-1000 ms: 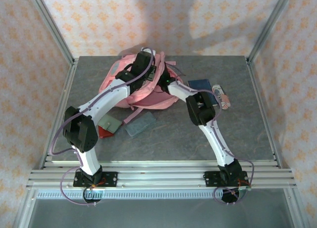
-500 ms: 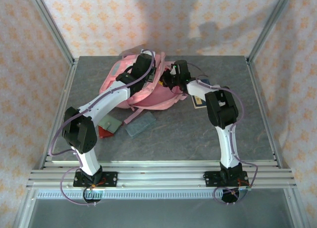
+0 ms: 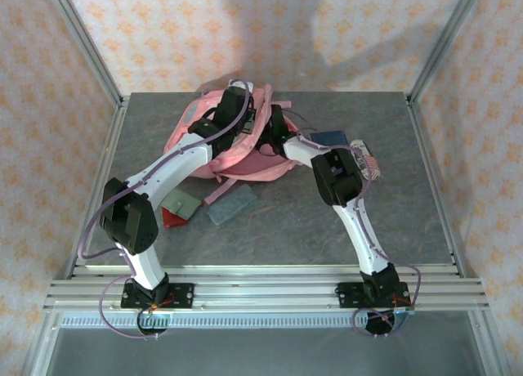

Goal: Pack the student bag

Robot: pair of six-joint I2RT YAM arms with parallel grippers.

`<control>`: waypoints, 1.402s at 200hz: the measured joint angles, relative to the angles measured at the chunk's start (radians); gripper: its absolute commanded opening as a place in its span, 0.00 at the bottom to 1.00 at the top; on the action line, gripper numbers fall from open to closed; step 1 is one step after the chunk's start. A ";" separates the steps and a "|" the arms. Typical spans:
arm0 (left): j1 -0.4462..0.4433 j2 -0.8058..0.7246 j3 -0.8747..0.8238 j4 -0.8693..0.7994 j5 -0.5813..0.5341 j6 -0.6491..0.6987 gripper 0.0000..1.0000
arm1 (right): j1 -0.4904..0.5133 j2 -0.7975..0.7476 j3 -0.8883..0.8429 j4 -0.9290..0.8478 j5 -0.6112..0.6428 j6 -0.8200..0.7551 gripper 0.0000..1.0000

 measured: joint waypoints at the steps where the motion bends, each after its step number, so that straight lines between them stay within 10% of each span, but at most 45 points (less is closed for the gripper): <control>1: 0.000 -0.001 -0.001 0.000 0.002 0.000 0.00 | 0.001 0.002 0.003 0.000 -0.001 0.002 0.06; 87: 0.000 -0.017 -0.050 0.010 0.034 -0.026 0.00 | 0.025 0.016 -0.011 0.135 -0.021 0.046 0.20; 234: -0.012 0.098 -0.066 0.112 -0.037 -0.088 0.00 | -0.239 -0.979 -0.866 -0.324 0.229 -0.431 0.38; 280: -0.017 0.166 -0.013 0.108 -0.045 -0.150 0.50 | -0.330 -0.984 -0.941 -0.409 0.390 -0.459 0.38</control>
